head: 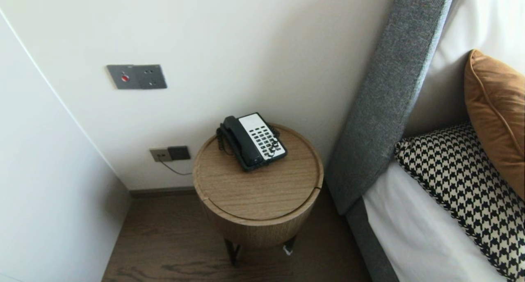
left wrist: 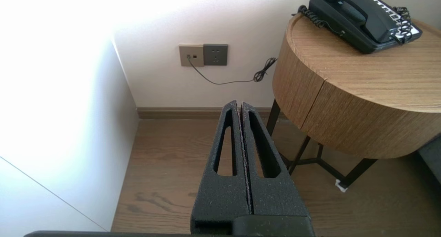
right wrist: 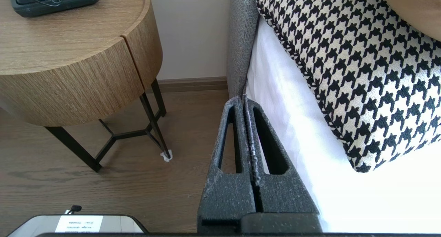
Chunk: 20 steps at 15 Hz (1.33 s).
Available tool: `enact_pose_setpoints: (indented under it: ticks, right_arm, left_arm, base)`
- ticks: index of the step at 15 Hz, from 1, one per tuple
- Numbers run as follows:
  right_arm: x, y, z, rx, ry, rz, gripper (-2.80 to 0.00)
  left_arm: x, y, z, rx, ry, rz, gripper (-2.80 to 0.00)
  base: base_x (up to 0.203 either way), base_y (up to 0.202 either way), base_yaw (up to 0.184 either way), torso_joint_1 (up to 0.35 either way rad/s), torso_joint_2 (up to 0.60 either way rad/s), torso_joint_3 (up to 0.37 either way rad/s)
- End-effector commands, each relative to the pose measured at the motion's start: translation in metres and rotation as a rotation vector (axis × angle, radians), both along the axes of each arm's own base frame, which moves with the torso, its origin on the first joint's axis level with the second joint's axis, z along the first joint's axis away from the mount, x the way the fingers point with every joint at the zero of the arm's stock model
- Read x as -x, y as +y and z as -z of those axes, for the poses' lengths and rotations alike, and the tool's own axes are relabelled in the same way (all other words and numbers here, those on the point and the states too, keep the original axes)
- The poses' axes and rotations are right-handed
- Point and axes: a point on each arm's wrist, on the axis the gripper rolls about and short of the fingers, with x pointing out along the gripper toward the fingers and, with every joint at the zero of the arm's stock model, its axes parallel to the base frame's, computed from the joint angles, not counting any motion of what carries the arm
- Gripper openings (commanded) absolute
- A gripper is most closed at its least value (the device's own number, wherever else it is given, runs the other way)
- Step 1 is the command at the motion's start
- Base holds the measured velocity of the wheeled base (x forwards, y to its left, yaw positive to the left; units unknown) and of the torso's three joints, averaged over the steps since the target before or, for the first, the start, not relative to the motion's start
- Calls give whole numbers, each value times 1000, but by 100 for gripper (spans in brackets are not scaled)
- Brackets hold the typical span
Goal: Open the nightstand drawer
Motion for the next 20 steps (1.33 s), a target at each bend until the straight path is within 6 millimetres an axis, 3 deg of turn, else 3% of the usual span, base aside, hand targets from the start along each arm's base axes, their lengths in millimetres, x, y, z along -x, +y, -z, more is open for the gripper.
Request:
enact_pose_setpoints:
  ticks: [1, 17, 20]
  right_arm:
    - [0, 0, 0, 0, -4, 0, -280]
    - [0, 0, 0, 0, -4, 2, -280]
    - [3, 0, -8, 8, -25, -4, -280]
  left_arm:
    - [0, 0, 0, 1, -1, 0, -280]
    - [0, 0, 0, 1, -1, -1, -280]
    - [0, 0, 1, 1, 2, 0, -280]
  base:
    - [0, 0, 0, 0, 0, 0]
    - [0, 0, 0, 0, 0, 0]
    - [0, 0, 0, 0, 0, 0]
